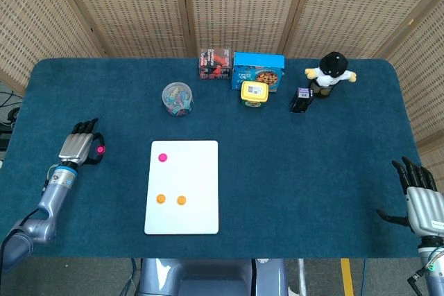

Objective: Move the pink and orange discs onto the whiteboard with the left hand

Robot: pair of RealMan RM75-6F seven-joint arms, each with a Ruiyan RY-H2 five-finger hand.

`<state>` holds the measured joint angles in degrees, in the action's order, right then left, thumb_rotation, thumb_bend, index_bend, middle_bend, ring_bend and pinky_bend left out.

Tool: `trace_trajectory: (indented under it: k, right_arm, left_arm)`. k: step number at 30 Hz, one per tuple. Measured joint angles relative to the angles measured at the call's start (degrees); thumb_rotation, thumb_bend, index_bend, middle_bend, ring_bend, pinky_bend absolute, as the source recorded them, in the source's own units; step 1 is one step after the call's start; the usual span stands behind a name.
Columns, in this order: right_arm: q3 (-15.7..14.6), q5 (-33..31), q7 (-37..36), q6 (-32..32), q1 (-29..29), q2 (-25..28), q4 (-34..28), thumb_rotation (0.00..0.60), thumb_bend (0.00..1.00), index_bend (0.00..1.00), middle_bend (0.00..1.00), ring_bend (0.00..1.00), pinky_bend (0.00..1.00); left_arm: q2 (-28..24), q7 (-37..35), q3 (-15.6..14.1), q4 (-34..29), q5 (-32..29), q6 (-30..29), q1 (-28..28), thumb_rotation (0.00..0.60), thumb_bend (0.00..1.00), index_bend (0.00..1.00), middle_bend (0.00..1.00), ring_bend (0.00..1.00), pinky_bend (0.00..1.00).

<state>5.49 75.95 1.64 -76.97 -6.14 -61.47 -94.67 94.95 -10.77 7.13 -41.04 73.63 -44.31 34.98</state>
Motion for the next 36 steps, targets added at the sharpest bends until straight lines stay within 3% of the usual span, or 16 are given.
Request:
trace_trajectory:
  k: [8, 18, 24, 36]
  right_arm:
    - [-0.1, 0.1, -0.3, 0.1, -0.1, 0.1, 0.0, 0.600, 0.00, 0.00, 0.00, 0.00, 0.00]
    - [-0.1, 0.0, -0.6, 0.5, -0.2, 0.2, 0.1, 0.600, 0.00, 0.00, 0.00, 0.00, 0.00]
    - [0.0, -0.3, -0.9, 0.8, -0.3, 0.3, 0.0, 0.600, 0.00, 0.00, 0.00, 0.00, 0.00]
    - [0.0, -0.5, -1.5, 1.1, -0.2, 0.6, 0.0, 0.600, 0.00, 0.00, 0.00, 0.00, 0.00]
  left_arm:
    - [-4.8, 1.5, 1.3, -11.2, 1.3, -3.8, 0.7, 0.600, 0.36, 0.69, 0.00, 0.00, 0.00]
    - [-8.9, 9.9, 4.2, -26.9, 0.2, -4.6, 4.6, 0.600, 0.36, 0.69, 0.00, 0.00, 0.00]
    - [-6.1, 14.0, 5.2, -29.1, -1.7, -2.5, 7.9, 0.600, 0.36, 0.69, 0.00, 0.00, 0.00]
    - [1.7, 21.5, 5.2, -25.9, -7.9, 0.7, 12.0, 0.600, 0.36, 0.69, 0.00, 0.00, 0.00]
